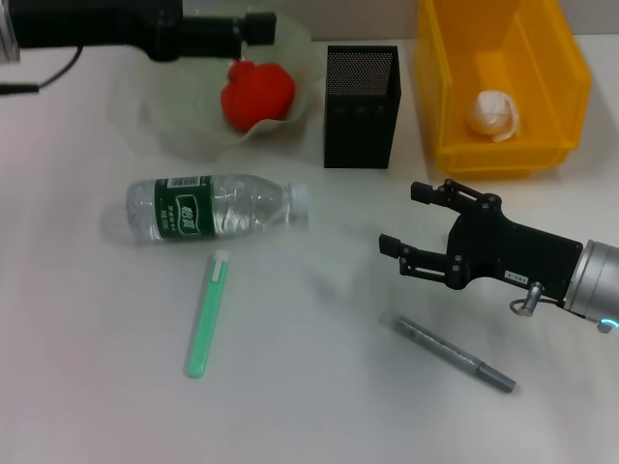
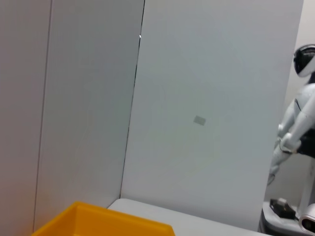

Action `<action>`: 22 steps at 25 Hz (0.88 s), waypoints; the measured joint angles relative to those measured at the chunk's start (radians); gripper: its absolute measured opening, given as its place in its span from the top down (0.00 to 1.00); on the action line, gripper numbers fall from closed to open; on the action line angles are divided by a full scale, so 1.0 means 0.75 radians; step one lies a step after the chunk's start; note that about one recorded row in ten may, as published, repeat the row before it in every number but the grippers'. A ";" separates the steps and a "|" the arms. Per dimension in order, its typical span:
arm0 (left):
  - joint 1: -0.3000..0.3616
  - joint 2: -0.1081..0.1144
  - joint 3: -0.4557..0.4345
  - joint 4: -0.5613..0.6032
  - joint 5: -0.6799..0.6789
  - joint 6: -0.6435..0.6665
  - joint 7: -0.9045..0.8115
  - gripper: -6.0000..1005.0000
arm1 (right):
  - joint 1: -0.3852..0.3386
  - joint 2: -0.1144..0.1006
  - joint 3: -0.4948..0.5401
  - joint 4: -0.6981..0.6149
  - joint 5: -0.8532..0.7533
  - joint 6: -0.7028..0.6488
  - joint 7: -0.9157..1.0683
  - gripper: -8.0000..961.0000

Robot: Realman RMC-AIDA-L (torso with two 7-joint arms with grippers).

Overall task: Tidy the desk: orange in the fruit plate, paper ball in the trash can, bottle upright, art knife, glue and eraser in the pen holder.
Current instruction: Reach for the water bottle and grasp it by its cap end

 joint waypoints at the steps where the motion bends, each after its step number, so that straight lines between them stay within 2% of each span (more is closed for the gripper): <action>1: -0.013 0.007 0.012 0.010 0.002 0.000 -0.018 0.25 | -0.001 0.000 0.000 0.000 0.000 0.000 0.000 0.14; 5: -0.051 0.022 0.092 0.084 0.007 -0.007 -0.092 0.25 | -0.004 0.000 0.002 -0.004 0.000 -0.001 0.012 0.14; 10: -0.094 0.020 0.206 0.193 0.055 -0.018 -0.176 0.25 | -0.006 0.000 0.002 -0.010 0.009 -0.001 0.017 0.14; 18: -0.204 -0.022 0.232 0.266 0.269 -0.022 -0.208 0.25 | -0.010 0.000 0.002 -0.012 0.017 -0.010 0.018 0.14; 22: -0.271 -0.056 0.243 0.281 0.415 -0.024 -0.217 0.25 | -0.012 0.000 0.003 -0.014 0.023 -0.013 0.018 0.14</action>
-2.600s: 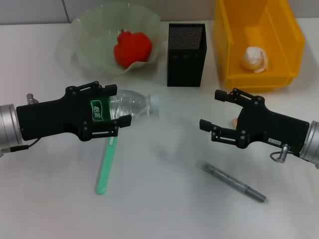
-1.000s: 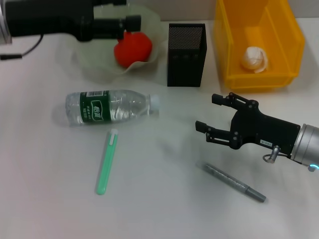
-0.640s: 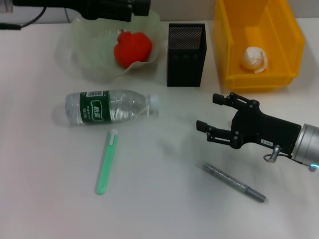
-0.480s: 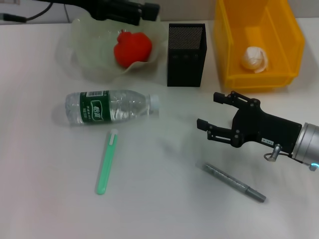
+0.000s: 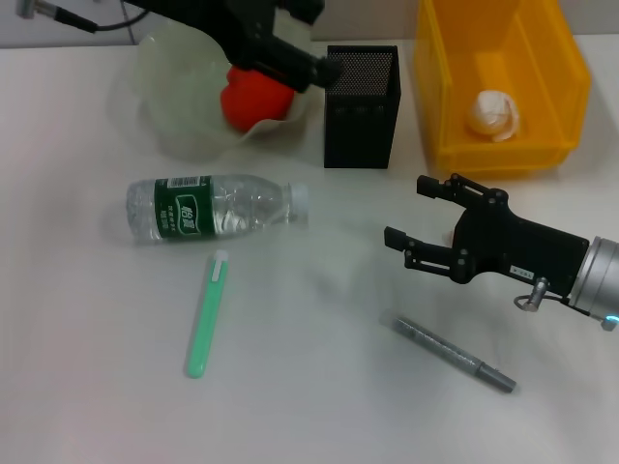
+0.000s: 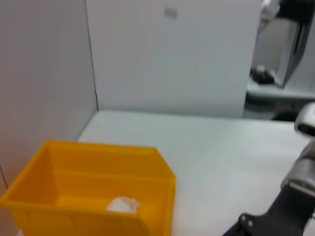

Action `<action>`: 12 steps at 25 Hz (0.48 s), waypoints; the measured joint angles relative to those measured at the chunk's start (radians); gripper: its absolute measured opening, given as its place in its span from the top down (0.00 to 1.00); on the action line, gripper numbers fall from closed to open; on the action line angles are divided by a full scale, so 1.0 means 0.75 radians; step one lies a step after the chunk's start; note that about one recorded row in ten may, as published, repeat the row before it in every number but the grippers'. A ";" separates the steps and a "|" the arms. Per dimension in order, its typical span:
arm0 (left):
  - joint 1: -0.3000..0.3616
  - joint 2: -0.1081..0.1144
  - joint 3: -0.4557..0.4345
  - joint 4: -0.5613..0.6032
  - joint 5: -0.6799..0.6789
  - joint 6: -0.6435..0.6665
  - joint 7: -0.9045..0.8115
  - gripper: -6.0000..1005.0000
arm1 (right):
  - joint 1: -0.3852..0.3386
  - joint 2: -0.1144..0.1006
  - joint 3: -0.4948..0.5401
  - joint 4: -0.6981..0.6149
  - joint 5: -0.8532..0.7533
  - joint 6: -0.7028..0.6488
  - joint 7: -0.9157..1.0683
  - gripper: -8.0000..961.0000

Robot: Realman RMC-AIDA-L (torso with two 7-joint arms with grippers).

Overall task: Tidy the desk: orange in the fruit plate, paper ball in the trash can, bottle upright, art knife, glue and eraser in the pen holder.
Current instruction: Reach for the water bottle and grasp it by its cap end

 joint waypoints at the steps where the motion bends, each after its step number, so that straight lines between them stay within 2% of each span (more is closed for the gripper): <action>1: -0.014 -0.009 0.000 0.001 0.030 -0.002 -0.001 0.25 | 0.000 -0.001 0.000 -0.001 0.003 0.000 0.000 0.14; 8: -0.097 -0.063 0.021 0.003 0.246 -0.038 -0.002 0.25 | -0.004 -0.002 0.001 -0.002 0.008 -0.002 -0.001 0.14; 12: -0.108 -0.075 0.159 0.004 0.285 -0.088 -0.022 0.26 | -0.005 -0.002 0.001 -0.002 0.008 -0.003 -0.003 0.14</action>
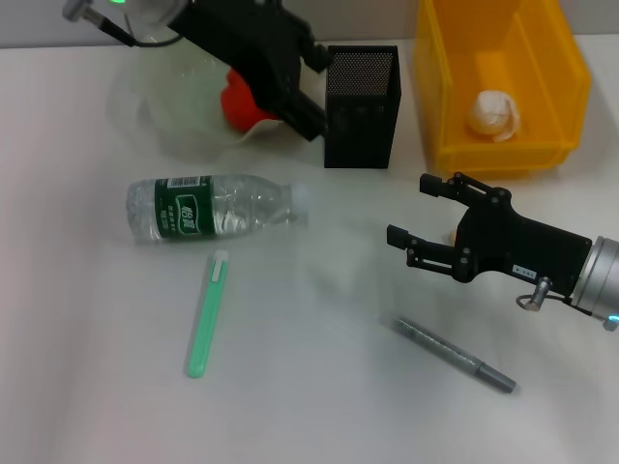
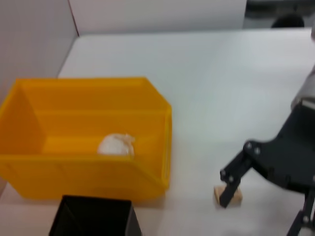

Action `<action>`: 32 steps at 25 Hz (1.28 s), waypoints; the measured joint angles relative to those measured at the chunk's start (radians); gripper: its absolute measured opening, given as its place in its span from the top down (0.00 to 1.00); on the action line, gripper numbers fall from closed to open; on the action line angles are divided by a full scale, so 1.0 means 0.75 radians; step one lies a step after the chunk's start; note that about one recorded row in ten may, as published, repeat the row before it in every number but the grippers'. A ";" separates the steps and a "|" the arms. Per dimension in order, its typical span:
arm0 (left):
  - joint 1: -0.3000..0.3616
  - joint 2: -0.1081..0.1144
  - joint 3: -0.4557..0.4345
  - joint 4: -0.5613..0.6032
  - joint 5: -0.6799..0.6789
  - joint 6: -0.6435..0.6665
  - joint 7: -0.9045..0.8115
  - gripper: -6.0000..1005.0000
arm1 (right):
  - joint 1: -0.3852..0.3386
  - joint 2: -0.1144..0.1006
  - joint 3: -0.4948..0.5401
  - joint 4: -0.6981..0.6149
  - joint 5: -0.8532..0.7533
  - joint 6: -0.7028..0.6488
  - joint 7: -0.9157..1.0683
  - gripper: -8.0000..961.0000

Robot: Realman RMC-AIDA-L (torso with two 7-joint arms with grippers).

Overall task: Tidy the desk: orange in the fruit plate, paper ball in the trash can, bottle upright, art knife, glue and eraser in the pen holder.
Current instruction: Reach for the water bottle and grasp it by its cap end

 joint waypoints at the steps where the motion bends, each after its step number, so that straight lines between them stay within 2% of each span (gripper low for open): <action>1: 0.000 -0.001 0.032 0.000 0.004 -0.014 -0.009 0.26 | 0.000 0.000 0.000 0.000 0.000 0.000 -0.001 0.14; 6: 0.000 -0.008 0.230 -0.002 0.039 -0.106 -0.065 0.26 | -0.001 -0.002 0.000 0.000 0.000 0.001 -0.005 0.14; 18: -0.015 -0.015 0.462 -0.066 0.101 -0.251 -0.167 0.26 | -0.004 -0.002 0.000 0.000 0.000 0.009 -0.011 0.14; 32: -0.029 -0.022 0.601 -0.215 0.143 -0.402 -0.191 0.27 | -0.003 -0.003 -0.006 0.000 -0.008 0.010 -0.011 0.14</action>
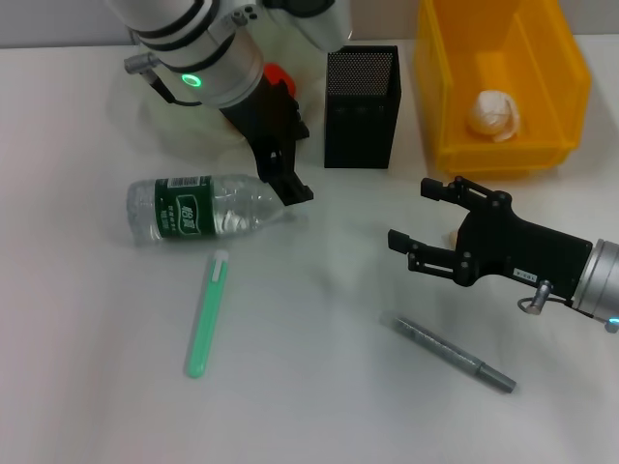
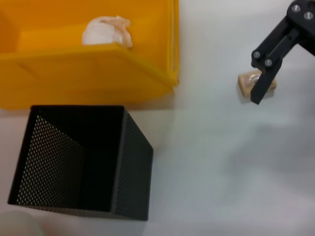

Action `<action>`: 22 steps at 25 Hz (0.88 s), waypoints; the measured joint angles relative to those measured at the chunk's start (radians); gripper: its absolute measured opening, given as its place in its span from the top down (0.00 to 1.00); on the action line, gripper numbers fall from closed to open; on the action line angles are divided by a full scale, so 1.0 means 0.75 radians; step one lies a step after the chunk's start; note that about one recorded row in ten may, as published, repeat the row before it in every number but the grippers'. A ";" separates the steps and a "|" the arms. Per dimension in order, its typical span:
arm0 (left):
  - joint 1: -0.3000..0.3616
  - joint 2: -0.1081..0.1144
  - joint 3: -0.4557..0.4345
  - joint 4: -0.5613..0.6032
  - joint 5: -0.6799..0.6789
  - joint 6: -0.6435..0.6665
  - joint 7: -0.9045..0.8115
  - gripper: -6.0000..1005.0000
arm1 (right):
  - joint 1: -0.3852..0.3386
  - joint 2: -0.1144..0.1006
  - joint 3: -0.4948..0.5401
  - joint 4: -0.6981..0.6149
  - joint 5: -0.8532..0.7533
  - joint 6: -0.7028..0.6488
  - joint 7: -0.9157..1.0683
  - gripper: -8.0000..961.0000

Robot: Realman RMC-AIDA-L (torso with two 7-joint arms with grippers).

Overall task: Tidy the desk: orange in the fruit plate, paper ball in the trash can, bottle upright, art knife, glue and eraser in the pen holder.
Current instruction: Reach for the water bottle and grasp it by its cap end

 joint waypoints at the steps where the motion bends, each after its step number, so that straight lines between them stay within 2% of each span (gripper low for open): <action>1: 0.000 0.000 0.011 -0.004 0.000 -0.007 -0.002 0.27 | 0.000 0.000 0.000 0.000 0.000 0.000 0.000 0.14; 15: -0.016 -0.001 0.148 -0.122 -0.010 -0.129 -0.035 0.27 | -0.002 -0.005 -0.004 -0.002 0.000 0.006 0.000 0.14; 22: -0.019 -0.001 0.155 -0.155 -0.023 -0.158 -0.036 0.27 | -0.002 -0.005 -0.006 -0.004 0.000 0.006 -0.001 0.14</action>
